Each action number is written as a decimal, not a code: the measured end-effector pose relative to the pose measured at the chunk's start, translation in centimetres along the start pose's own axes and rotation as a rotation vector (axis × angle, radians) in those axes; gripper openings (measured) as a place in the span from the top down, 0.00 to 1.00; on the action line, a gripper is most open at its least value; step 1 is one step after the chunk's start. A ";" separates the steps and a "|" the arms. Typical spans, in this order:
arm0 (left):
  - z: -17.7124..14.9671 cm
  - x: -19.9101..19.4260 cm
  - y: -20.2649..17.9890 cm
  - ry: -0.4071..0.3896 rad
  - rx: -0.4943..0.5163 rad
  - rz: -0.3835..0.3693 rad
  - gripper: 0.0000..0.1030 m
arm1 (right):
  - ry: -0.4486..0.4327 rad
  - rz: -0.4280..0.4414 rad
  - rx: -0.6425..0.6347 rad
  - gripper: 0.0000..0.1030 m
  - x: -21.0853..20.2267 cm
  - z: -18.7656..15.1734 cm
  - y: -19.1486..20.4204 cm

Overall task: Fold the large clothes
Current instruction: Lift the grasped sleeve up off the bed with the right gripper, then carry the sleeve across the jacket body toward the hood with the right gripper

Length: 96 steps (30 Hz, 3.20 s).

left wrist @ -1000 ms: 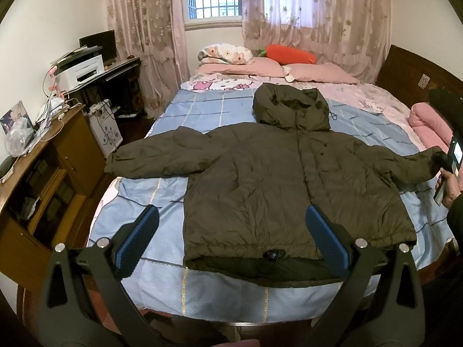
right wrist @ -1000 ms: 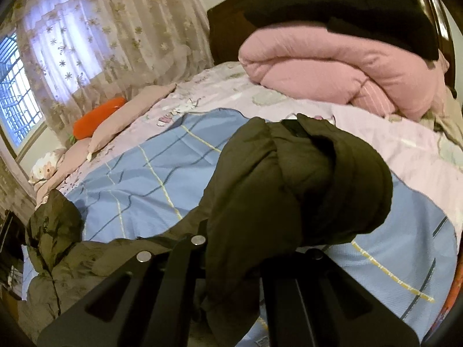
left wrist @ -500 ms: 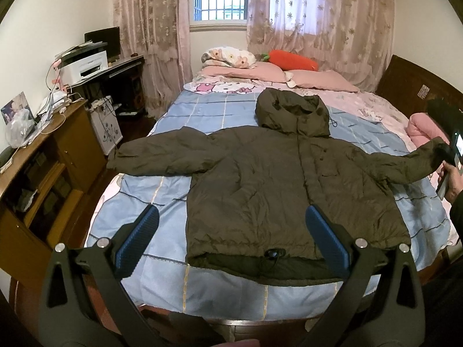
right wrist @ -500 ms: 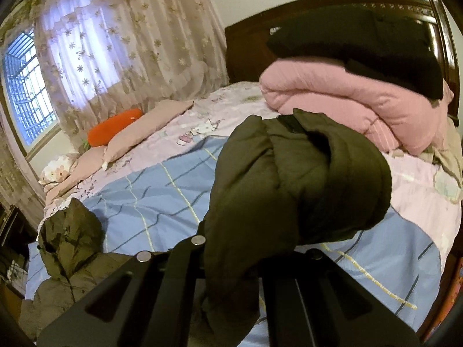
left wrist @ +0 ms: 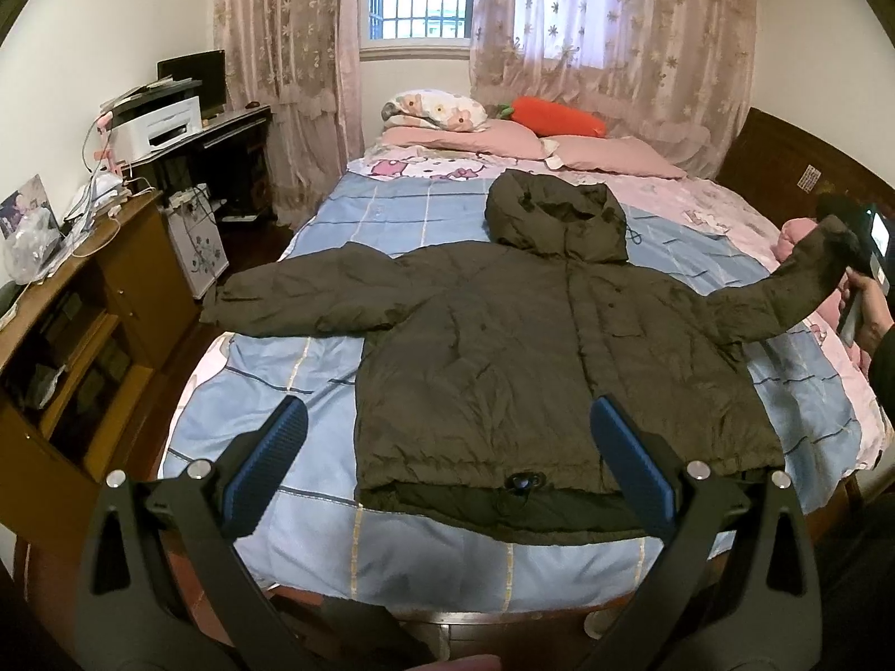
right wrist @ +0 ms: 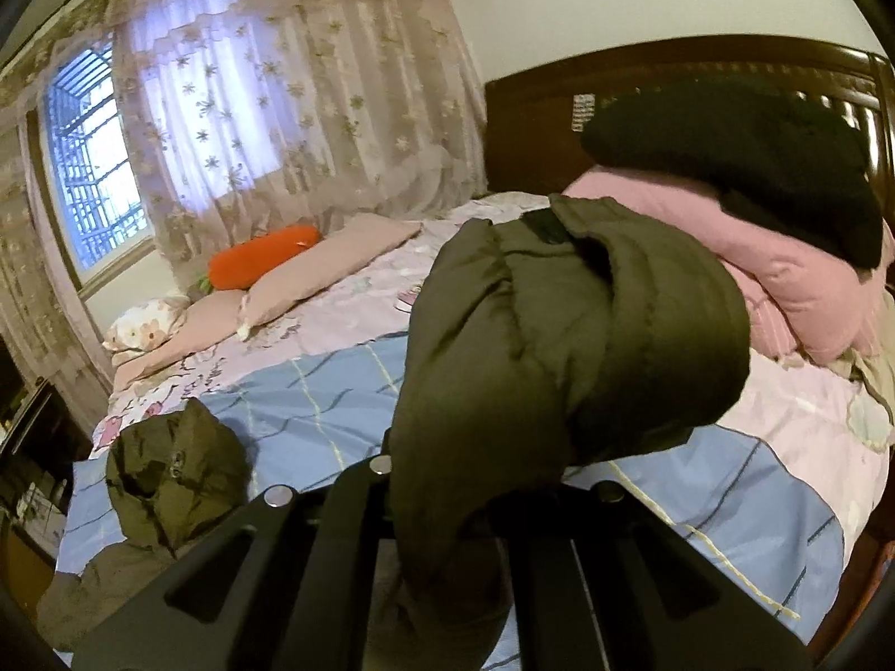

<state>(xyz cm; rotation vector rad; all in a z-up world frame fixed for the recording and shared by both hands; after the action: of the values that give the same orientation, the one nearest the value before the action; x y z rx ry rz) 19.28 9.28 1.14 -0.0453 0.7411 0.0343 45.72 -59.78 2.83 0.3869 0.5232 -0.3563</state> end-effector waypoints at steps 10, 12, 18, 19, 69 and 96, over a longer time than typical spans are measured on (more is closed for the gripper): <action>-0.1 -0.7 0.4 -0.017 -0.013 -0.022 0.02 | -0.005 0.042 -0.052 0.96 -1.3 1.5 4.5; -0.1 -0.8 0.5 -0.021 -0.020 -0.027 0.02 | -0.008 0.056 -0.068 0.96 -1.7 1.7 5.7; -0.1 -1.2 0.9 -0.030 -0.032 -0.039 0.02 | -0.008 0.078 -0.109 0.96 -2.7 2.1 8.8; -0.1 -1.2 1.0 -0.032 -0.035 -0.042 0.02 | -0.006 0.081 -0.114 0.96 -2.8 2.2 9.3; -0.9 -3.7 5.0 -0.075 -0.109 -0.080 0.02 | 0.144 0.193 -0.514 0.96 -2.9 -11.7 38.7; -1.6 -3.8 6.9 -0.061 -0.153 -0.090 0.02 | 0.278 0.211 -0.600 0.96 2.0 -24.0 45.2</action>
<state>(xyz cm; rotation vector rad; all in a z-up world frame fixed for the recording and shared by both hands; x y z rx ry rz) 15.06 16.05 2.33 -0.2229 0.6736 0.0065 56.47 -10.41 -5.53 -0.0951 0.8218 0.0695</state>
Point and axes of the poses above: each gripper's, at about its wrist camera, not at the fingertips, and x roughly the way its jaws point, y to its left, z to its top, the point moved 10 cm from there along x, roughly the way its jaws point, and after that the axes turned 3 degrees about y, right-handed, at the moved point
